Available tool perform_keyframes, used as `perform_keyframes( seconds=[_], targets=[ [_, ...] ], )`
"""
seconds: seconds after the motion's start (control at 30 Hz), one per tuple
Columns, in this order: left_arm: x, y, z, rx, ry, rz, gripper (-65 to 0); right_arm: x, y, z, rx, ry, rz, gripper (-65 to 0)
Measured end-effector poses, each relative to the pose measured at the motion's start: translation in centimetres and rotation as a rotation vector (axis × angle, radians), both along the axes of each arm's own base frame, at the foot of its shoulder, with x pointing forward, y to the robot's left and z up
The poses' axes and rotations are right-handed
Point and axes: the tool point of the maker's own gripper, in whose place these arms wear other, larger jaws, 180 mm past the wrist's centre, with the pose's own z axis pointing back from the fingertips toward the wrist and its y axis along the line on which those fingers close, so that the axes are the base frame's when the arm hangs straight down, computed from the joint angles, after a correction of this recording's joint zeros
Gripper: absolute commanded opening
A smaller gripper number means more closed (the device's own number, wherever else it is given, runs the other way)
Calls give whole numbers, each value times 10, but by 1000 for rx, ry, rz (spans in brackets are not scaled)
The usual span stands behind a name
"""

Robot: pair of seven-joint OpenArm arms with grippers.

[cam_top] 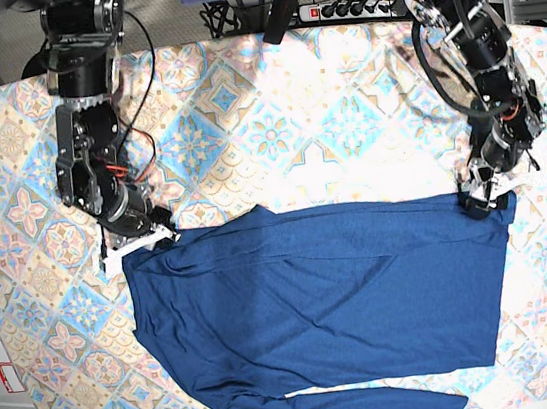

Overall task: Fold the T-shirt properly
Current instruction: 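Lower both grippers onto the folded edge of the blue shirt, then close both grippers on the folded edge of the shirt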

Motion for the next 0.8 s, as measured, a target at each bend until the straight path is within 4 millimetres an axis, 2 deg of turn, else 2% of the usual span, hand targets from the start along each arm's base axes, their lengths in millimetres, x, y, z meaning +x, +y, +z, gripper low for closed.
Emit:
perform_keyframes(
  seconds=[0.27, 0.53, 0.63, 0.8],
  targets=[
    [2, -2, -2, -21, -7, 6, -175, -3, 0, -3, -1, 12, 0, -472],
    [18, -5, -2, -48, -11, 31, -175, -2, -1, -2, -1, 9, -4, -472],
    [19, -5, -4, -54, -18, 43, -175, -3, 0, -9, 6, 30, -4, -471],
    [17, -6, -5, -58, -18, 43, -176, -3, -4, -23, 35, 75, -36, -400]
  ],
)
